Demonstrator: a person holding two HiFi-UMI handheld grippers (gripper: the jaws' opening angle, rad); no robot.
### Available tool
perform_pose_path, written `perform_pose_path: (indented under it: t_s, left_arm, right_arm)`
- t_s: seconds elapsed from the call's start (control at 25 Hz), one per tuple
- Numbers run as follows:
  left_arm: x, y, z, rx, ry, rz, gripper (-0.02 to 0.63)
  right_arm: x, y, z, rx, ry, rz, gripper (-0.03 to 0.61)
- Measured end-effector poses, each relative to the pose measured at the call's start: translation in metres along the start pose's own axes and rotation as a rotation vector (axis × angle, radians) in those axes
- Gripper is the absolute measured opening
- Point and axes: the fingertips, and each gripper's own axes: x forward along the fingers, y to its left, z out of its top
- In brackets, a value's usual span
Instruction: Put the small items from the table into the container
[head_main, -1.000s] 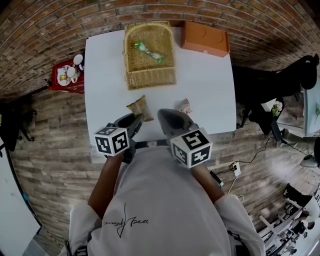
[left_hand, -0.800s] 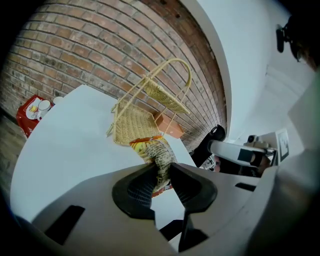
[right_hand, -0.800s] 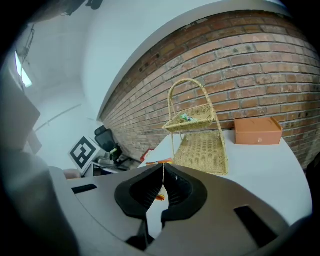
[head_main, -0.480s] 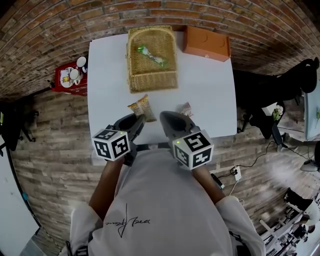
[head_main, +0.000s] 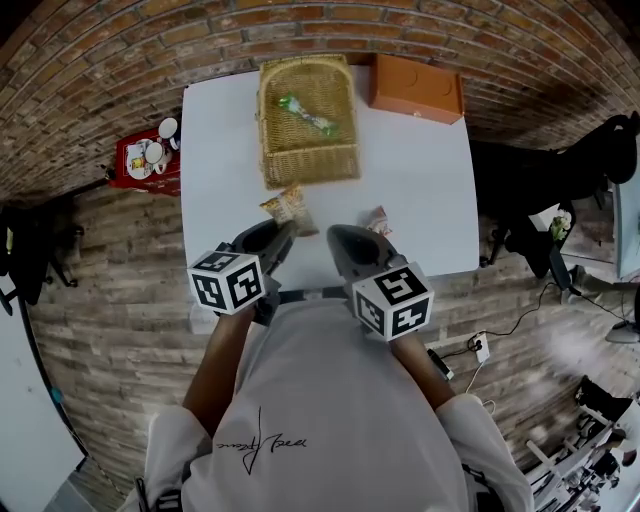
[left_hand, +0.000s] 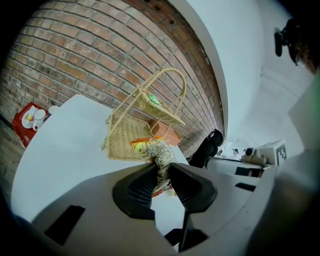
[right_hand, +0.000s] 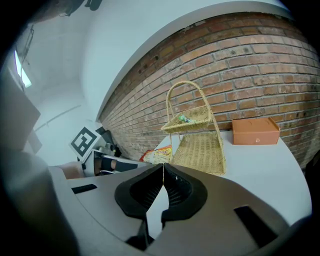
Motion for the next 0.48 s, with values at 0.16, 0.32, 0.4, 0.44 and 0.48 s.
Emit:
perform_pose_path:
  t_s: [0.16,0.32,0.4,0.44,0.48]
  left_arm:
    - [0.005,0.002,0.004,0.001,0.001,-0.002,0.094]
    - [0.009,0.006,0.003,-0.014,0.007,0.000,0.094]
    - [0.011,0.010,0.002,-0.022,0.007,0.004,0.094]
    - [0.013,0.012,0.003,-0.027,0.007,0.006,0.094]
    - [0.014,0.014,0.003,-0.030,0.008,0.007,0.094]
  right_arm:
    - [0.000,0.000,0.000,0.000,-0.001,-0.003,0.023]
    - [0.000,0.001,0.002,0.000,-0.007,0.001,0.023]
    - [0.000,0.002,0.003,-0.004,-0.006,0.003,0.023]
    - [0.000,0.002,0.003,-0.006,-0.005,0.003,0.023]
    - [0.001,0.002,0.003,-0.006,-0.003,0.003,0.023]
